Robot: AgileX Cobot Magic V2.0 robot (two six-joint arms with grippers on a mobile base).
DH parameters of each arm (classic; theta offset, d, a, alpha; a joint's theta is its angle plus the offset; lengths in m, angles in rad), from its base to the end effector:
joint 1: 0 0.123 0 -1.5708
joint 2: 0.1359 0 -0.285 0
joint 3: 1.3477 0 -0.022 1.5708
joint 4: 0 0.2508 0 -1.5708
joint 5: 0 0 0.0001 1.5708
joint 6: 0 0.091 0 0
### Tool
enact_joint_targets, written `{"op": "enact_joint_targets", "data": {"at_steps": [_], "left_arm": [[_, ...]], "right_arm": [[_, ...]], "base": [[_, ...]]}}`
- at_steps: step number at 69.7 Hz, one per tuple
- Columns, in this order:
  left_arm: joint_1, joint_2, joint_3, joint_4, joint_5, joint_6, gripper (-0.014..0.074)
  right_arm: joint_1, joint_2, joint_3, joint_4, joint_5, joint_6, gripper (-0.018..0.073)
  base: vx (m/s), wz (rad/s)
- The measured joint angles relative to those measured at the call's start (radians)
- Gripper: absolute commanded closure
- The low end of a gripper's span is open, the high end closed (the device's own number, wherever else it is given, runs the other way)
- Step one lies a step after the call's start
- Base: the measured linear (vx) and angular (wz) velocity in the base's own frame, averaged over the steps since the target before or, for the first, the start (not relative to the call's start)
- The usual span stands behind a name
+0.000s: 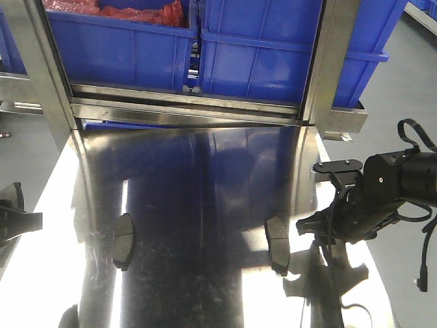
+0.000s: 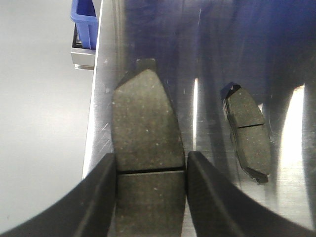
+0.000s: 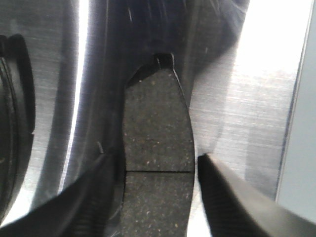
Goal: Move and align brake pads A on conveyor
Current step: 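Lower the right gripper onto the brake pad nearest it and close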
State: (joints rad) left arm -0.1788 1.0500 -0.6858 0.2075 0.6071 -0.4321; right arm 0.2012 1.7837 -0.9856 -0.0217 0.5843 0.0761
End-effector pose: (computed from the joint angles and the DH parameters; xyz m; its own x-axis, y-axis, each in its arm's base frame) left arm 0.1969 -0.0247 0.2704 -0.7555 -0.1237 -0.6433 -0.0957 0.9923 -0.0785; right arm 0.3201 0.0642 0.1563 -0.9526 -0.1351 -0.2724 -0.1417 0.9899 0.0043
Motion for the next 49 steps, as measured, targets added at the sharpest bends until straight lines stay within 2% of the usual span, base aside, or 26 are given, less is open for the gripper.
{"op": "enact_joint_targets", "data": {"at_steps": [7, 20, 34, 49], "left_arm": [[0.000, 0.000, 0.000, 0.000, 0.000, 0.000, 0.0464], [0.000, 0.000, 0.000, 0.000, 0.000, 0.000, 0.0464], [0.000, 0.000, 0.000, 0.000, 0.000, 0.000, 0.0464], [0.000, 0.000, 0.000, 0.000, 0.000, 0.000, 0.0464]], "right_arm": [[0.000, 0.000, 0.000, 0.001, 0.001, 0.000, 0.0379], [0.000, 0.000, 0.000, 0.001, 0.002, 0.000, 0.0489], [0.000, -0.002, 0.000, 0.001, 0.003, 0.000, 0.0545], [0.000, -0.090, 0.024, 0.009, -0.015, 0.001, 0.0549]], "base": [[0.00, 0.00], [0.00, 0.00], [0.00, 0.00], [0.00, 0.00]]}}
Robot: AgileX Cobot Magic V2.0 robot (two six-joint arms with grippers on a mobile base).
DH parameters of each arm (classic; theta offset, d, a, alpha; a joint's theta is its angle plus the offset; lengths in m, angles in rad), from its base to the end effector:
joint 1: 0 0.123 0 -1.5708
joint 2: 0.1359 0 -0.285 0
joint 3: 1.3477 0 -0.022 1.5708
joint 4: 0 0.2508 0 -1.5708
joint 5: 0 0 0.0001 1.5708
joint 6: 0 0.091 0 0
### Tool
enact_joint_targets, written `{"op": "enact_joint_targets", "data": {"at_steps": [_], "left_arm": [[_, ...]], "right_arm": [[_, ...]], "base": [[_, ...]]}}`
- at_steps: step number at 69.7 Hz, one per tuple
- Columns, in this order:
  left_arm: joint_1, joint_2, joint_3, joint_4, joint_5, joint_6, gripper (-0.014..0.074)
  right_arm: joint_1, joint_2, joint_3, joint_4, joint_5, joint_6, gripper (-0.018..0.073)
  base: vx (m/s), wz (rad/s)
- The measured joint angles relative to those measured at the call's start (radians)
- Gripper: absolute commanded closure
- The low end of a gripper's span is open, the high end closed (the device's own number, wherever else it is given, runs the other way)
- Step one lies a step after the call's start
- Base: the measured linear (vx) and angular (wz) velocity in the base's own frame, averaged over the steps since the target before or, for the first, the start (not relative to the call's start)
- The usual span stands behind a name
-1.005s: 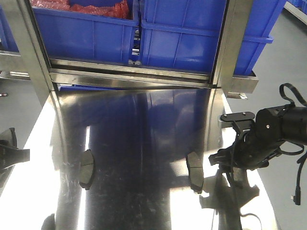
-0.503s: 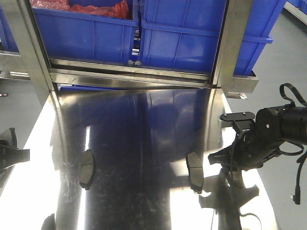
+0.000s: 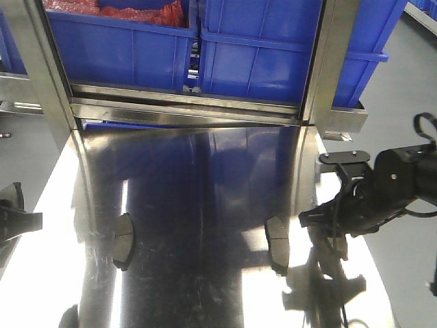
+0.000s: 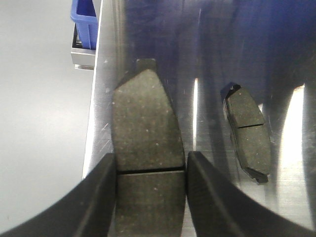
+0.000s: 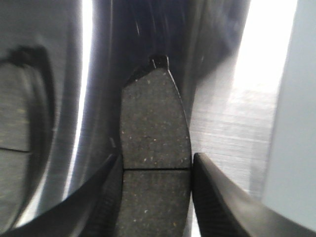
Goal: Move and align brake pads A on conveyor
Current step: 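Lower the right gripper onto the brake pad nearest it and close, then lift the grasped brake pad with the right gripper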
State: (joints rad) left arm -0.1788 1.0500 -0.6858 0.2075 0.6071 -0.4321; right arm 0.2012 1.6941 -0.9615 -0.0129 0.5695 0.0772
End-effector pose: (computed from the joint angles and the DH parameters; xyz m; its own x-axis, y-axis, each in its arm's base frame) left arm 0.1969 -0.0247 0.2704 -0.7555 -0.1237 -0.6433 -0.0957 0.9923 -0.0785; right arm 0.3120 0.0630 0.1799 -0.9295 -0.1219 -0.3481 -0.1362 0.9905 0.0166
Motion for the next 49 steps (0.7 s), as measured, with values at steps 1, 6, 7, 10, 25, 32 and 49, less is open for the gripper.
{"op": "enact_joint_targets", "data": {"at_steps": [1, 6, 7, 10, 25, 32, 49], "left_arm": [[0.000, 0.000, 0.000, 0.000, 0.000, 0.000, 0.0464], [0.000, 0.000, 0.000, 0.000, 0.000, 0.000, 0.0464], [0.000, 0.000, 0.000, 0.000, 0.000, 0.000, 0.0464], [0.000, 0.000, 0.000, 0.000, 0.000, 0.000, 0.0464], [0.000, 0.000, 0.000, 0.000, 0.000, 0.000, 0.0464], [0.000, 0.000, 0.000, 0.000, 0.000, 0.000, 0.0464], [0.000, 0.000, 0.000, 0.000, 0.000, 0.000, 0.0464]], "right_arm": [[0.000, -0.017, 0.006, 0.000, -0.007, 0.001, 0.0549], [0.000, -0.076, 0.045, 0.006, -0.039, 0.007, 0.0549], [0.000, -0.088, 0.058, 0.007, -0.045, 0.009, 0.0549], [0.000, -0.123, 0.080, 0.013, -0.061, 0.010, 0.0549], [0.000, -0.296, 0.199, 0.022, -0.075, 0.011, 0.0549], [0.000, -0.385, 0.244, 0.023, -0.075, 0.011, 0.0549], [0.000, -0.572, 0.327, 0.023, -0.086, 0.011, 0.0547]], "base": [[0.00, 0.00], [0.00, 0.00], [0.00, 0.00], [0.00, 0.00], [0.00, 0.00], [0.00, 0.00], [0.00, 0.00]]}}
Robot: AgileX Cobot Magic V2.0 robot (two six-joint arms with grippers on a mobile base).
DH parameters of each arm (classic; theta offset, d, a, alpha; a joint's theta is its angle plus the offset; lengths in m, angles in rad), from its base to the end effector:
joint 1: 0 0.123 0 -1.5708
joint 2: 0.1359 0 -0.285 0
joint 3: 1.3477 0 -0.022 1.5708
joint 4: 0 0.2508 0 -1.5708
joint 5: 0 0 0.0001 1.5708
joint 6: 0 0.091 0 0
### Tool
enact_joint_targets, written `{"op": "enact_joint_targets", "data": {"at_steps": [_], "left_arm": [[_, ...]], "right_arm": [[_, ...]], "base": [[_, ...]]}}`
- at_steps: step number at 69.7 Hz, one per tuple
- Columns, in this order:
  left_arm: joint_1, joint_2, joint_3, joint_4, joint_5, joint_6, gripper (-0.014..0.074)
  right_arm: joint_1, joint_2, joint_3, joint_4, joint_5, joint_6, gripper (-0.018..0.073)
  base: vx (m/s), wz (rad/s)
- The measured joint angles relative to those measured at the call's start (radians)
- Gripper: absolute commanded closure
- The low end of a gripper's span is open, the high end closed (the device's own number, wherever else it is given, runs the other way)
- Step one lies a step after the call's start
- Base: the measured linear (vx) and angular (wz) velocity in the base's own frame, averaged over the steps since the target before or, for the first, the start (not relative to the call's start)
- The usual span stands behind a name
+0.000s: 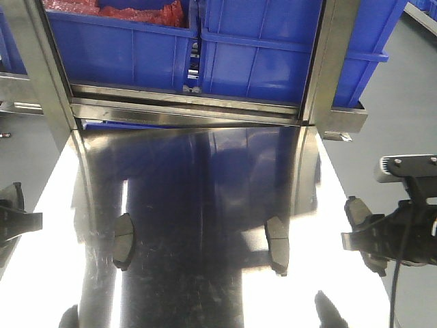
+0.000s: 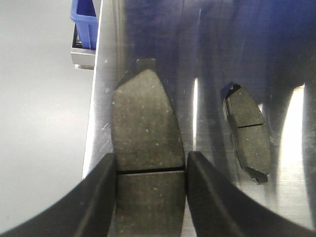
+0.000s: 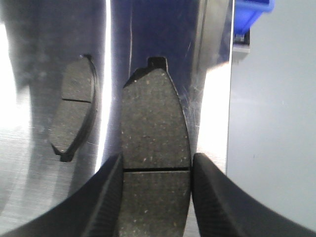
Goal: Move and align brake pads A on conveyor
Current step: 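Lift the grasped brake pad with the right gripper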
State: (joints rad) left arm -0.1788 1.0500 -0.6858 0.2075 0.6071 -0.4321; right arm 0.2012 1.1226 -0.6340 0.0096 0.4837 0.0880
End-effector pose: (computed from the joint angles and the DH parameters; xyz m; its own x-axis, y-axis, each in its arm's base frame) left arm 0.1969 -0.0247 0.2704 -0.7555 -0.1237 -0.6433 -0.0957 0.9923 -0.0785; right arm 0.2051 0.0423 0.2460 -0.7743 -0.0596 -0.6299 -0.1286 0.9896 0.0644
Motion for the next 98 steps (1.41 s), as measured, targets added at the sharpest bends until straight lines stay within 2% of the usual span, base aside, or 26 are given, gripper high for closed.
{"op": "enact_joint_targets", "data": {"at_steps": [26, 98], "left_arm": [[0.000, 0.000, 0.000, 0.000, 0.000, 0.000, 0.0464], [0.000, 0.000, 0.000, 0.000, 0.000, 0.000, 0.0464]], "right_arm": [[0.000, -0.135, 0.039, 0.000, -0.042, 0.000, 0.0546], [0.000, -0.138, 0.039, 0.000, -0.047, 0.000, 0.0546]], "base": [[0.00, 0.00], [0.00, 0.00]]}}
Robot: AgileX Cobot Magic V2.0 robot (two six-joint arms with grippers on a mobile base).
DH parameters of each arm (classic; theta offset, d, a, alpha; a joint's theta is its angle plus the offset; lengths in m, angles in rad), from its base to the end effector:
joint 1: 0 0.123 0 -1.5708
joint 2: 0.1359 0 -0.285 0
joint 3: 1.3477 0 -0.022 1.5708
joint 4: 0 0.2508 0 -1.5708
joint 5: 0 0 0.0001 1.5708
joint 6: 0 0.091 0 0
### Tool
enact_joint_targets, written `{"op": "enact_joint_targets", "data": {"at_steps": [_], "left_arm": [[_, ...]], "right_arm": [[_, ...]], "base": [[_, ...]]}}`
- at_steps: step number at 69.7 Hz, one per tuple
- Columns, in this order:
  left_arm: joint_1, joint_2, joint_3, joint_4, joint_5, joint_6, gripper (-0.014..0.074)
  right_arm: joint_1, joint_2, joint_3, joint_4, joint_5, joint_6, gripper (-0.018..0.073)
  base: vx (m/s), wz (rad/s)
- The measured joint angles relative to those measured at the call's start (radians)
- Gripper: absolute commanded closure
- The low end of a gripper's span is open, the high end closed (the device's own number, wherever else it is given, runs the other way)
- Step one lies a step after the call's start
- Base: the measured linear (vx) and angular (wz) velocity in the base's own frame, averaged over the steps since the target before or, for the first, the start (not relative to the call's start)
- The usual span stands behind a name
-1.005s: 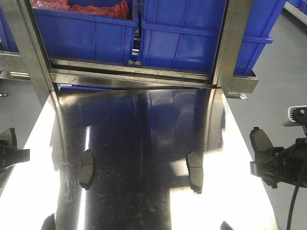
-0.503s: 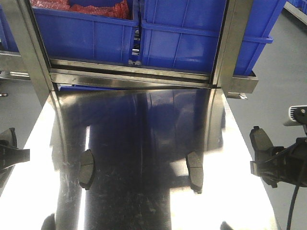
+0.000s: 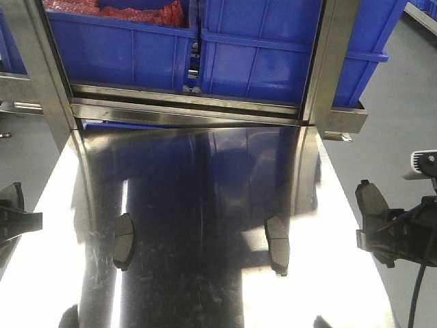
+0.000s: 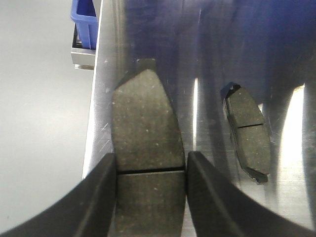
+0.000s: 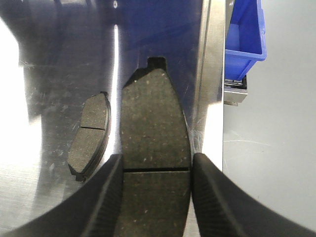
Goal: Move and align brake pads A on conveyor
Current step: 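Lift the grasped brake pad with the right gripper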
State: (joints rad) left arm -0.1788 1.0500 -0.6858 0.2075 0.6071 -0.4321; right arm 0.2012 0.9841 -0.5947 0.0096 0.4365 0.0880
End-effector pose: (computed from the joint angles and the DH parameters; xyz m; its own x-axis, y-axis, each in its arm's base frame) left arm 0.1969 -0.0247 0.2704 -0.7555 -0.1237 -0.6433 -0.0957 0.9923 -0.0785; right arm 0.1851 0.0381 0.2645 -0.6762 -0.0394 -0.7356 -0.1381 0.9876 0.0741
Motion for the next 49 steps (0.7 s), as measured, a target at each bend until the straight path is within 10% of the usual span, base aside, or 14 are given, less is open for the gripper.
{"op": "enact_joint_targets", "data": {"at_steps": [49], "left_arm": [[0.000, 0.000, 0.000, 0.000, 0.000, 0.000, 0.0464]], "right_arm": [[0.000, 0.000, 0.000, 0.000, 0.003, 0.000, 0.0546]], "base": [[-0.02, 0.04]]}}
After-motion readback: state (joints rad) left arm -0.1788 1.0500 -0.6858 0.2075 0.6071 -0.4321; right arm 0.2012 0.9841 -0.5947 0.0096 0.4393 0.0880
